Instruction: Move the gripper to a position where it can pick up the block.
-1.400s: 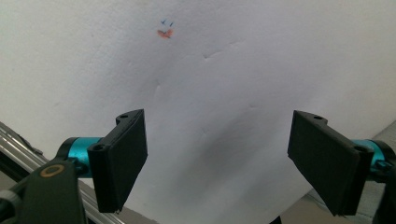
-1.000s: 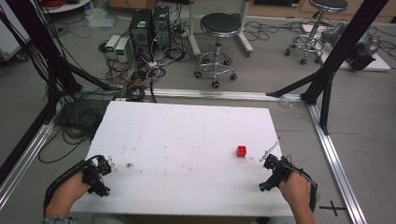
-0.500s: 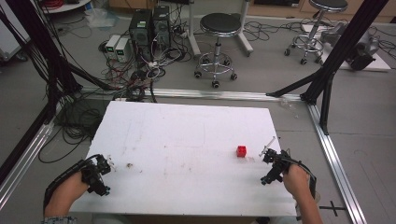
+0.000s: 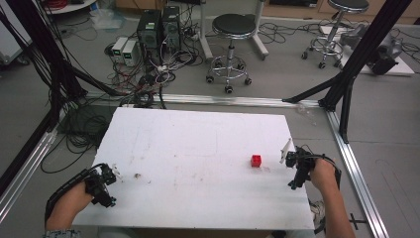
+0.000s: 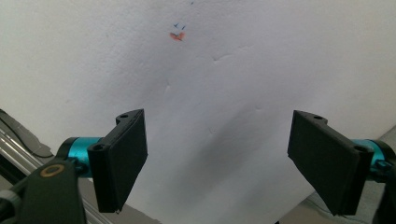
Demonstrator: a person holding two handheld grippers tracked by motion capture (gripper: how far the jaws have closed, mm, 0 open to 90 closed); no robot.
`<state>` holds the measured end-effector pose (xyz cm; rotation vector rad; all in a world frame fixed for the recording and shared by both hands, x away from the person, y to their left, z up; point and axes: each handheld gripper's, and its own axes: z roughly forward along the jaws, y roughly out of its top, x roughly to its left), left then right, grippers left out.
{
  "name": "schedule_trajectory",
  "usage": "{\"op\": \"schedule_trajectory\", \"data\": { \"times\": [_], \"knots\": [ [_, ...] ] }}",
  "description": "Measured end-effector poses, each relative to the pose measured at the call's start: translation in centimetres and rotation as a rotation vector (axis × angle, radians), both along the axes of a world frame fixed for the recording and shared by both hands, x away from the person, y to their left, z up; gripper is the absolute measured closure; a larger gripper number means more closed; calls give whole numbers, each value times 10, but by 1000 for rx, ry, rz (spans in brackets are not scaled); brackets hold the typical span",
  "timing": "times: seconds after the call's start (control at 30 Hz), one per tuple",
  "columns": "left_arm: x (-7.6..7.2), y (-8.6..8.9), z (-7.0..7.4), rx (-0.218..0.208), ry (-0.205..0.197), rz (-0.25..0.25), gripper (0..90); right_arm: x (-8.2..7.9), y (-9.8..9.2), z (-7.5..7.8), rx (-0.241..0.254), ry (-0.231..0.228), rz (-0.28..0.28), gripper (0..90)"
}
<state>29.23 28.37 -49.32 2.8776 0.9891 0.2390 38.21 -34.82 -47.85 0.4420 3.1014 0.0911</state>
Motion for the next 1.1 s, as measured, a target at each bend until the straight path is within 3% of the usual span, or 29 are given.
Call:
{"op": "schedule_trajectory", "data": {
  "times": [0.13, 0.3, 0.4, 0.57, 0.73, 1.1],
  "knots": [
    [0, 0, 1, 0, -3, -5, 202, 10, -4, 15, -4, -38, 30, 8],
    [1, -2, -1, 6, -2, -11, 203, 20, -4, 29, -5, -46, 62, 8],
    [1, -2, -2, 7, -3, -2, 203, 28, 0, 43, -13, -69, 100, 8],
    [1, -3, -1, 7, -4, -8, 203, 37, 8, 53, -16, -99, 153, 8],
    [1, -3, 0, 5, -9, -7, 203, 43, 19, 54, -17, -99, 182, 7],
    [1, -2, 2, -1, -5, -9, 203, 61, 53, 34, -22, -61, 229, 8]
  ]
}}
